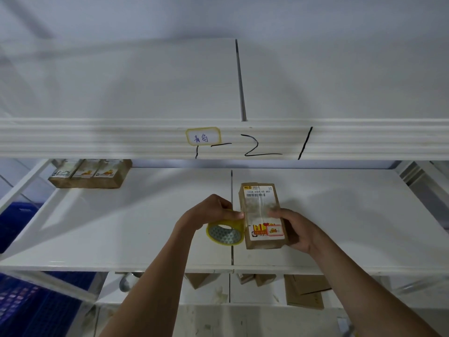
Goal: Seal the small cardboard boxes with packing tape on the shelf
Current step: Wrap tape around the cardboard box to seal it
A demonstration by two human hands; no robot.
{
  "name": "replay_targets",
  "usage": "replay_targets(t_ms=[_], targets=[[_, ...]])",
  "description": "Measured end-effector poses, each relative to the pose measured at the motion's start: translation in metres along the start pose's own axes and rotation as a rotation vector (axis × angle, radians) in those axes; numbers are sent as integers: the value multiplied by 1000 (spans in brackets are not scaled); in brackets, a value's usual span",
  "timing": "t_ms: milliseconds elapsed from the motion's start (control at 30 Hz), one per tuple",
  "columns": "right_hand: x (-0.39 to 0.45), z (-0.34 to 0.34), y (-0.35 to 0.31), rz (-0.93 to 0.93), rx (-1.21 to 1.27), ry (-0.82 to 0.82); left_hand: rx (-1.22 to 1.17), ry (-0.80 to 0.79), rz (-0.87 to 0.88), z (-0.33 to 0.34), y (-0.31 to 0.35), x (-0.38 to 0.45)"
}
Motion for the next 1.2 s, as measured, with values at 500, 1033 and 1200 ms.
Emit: replay_targets(t_ms=[500, 1033, 1200], targets=[[28, -4, -1, -75, -601, 357, 523, 224, -32, 1, 3, 14], [22, -25, -7, -75, -513, 342, 208, 125, -26, -10, -21, 5], [17, -19, -20, -107, -462, 299, 320, 273, -133, -24, -26, 1]])
Point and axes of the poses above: each hand's wrist, its own x-axis towards the middle knuckle, its own z-axis out of the palm, y = z × x, the point moved 9 cm from there along x, towards the middle knuckle, and after that the axes turned 3 degrees about z, right-handed, at the moved point
